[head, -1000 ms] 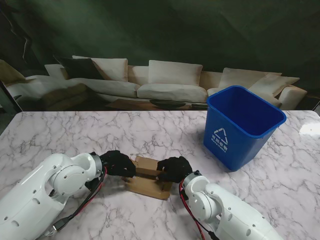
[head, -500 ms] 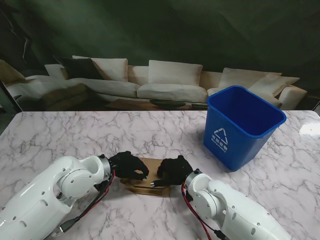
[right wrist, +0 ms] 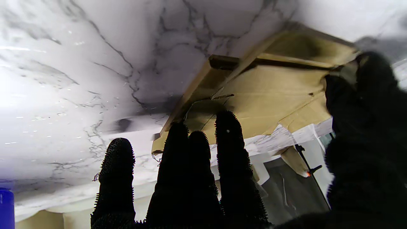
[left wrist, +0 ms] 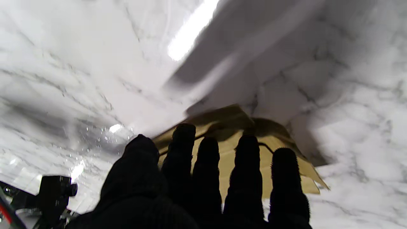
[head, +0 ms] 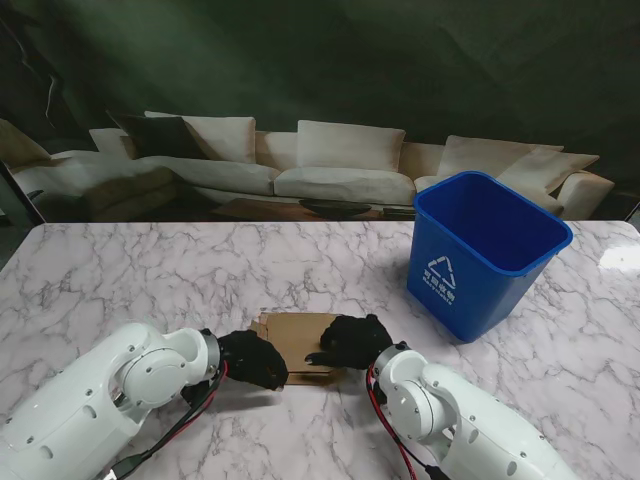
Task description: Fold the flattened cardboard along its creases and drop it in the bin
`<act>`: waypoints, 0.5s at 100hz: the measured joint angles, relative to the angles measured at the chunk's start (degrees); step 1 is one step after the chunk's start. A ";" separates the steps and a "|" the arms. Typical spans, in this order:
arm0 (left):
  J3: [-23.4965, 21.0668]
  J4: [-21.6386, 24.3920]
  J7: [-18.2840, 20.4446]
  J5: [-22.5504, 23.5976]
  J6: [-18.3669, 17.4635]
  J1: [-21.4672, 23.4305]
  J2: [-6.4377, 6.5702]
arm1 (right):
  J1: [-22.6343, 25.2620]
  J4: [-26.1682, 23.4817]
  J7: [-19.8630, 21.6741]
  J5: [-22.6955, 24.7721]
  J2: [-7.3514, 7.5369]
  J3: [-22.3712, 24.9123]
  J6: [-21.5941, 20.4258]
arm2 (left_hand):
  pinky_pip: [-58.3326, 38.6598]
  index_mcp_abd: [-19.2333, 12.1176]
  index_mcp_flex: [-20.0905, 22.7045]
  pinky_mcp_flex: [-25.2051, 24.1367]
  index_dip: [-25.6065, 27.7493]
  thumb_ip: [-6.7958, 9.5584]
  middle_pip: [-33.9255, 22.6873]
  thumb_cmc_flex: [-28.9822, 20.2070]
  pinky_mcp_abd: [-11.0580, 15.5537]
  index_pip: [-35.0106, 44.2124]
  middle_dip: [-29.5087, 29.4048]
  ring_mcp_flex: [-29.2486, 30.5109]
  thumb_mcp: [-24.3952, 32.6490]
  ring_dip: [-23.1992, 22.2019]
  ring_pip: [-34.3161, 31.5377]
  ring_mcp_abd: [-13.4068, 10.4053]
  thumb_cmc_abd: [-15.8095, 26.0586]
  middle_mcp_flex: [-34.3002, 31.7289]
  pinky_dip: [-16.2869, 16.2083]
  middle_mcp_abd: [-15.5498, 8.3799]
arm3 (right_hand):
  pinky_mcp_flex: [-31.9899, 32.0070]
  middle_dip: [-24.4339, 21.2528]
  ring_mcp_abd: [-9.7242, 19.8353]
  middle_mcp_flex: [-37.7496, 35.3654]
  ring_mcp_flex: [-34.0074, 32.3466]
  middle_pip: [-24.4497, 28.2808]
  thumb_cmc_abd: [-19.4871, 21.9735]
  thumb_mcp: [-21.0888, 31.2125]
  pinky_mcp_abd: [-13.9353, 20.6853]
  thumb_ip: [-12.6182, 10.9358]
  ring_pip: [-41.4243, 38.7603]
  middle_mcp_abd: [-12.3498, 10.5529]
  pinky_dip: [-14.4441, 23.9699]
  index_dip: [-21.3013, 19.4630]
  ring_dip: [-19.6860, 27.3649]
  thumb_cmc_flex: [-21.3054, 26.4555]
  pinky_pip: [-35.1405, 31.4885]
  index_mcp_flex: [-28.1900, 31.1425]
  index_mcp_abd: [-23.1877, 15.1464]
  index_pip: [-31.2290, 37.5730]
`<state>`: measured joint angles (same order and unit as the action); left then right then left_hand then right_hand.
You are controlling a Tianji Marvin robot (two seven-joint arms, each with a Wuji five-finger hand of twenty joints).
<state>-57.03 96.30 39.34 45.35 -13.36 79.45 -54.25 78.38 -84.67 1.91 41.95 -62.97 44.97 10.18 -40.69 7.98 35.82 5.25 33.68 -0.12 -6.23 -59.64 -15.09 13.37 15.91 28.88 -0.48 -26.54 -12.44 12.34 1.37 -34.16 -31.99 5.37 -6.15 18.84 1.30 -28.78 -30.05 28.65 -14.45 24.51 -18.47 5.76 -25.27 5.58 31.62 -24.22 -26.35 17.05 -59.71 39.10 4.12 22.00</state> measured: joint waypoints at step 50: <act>3.38 -0.98 2.56 -0.63 1.05 -3.46 0.43 | 4.82 -4.06 -7.71 -4.95 -1.42 6.70 -0.15 | 1.85 -1.04 -0.56 -0.23 -0.13 0.00 -0.90 0.03 0.03 -0.30 -0.42 -1.61 -0.04 0.31 0.10 -1.51 0.07 2.20 0.02 -1.55 | -1.86 0.19 -8.07 -1.03 -2.08 2.66 2.49 -5.23 0.01 -1.86 -0.04 1.26 0.62 -0.48 1.84 9.10 -3.06 -0.51 -0.52 3.65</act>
<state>-53.66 95.33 41.90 44.72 -12.31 75.99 -53.82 83.20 -88.73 -5.80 37.01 -64.39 51.67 10.03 -38.84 6.94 35.27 5.01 33.54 -0.12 -7.13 -59.61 -15.06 13.07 15.50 27.27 -0.52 -26.23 -12.34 10.83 1.44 -31.97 -31.98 3.83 -8.01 19.03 -6.76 -29.81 -32.13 31.31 -11.97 19.27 -18.46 3.90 -25.32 6.85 32.24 -24.70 -24.51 26.15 -62.77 38.59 3.60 25.65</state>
